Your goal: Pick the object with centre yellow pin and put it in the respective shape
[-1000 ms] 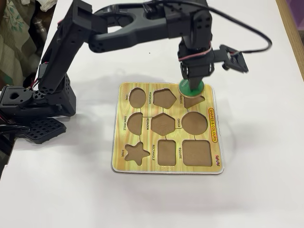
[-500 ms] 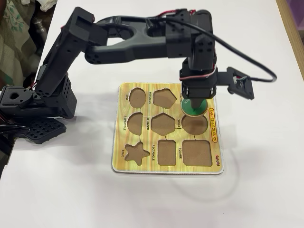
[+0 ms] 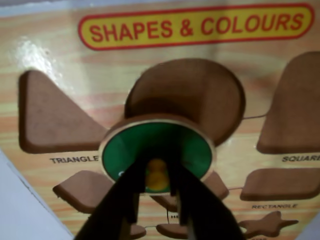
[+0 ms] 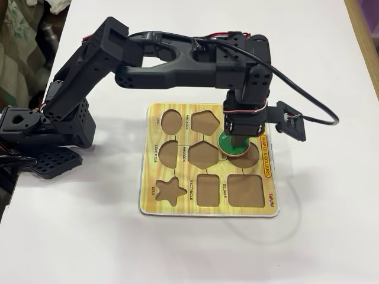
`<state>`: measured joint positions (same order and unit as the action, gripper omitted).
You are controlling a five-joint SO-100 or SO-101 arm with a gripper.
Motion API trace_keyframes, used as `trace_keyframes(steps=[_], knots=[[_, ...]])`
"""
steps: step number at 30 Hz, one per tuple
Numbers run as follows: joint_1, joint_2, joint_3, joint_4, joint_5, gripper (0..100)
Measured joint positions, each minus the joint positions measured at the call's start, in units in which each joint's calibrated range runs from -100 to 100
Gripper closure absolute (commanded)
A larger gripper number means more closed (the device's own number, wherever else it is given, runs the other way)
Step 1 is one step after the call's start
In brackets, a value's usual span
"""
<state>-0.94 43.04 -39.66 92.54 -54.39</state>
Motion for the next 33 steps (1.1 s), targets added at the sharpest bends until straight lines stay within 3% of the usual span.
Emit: trace_keyframes(steps=[17,33], knots=[[4.6,0.2,0.0,-0.1,0.1,99],[-1.2,0.2,0.0,-6.3,-0.1,99]])
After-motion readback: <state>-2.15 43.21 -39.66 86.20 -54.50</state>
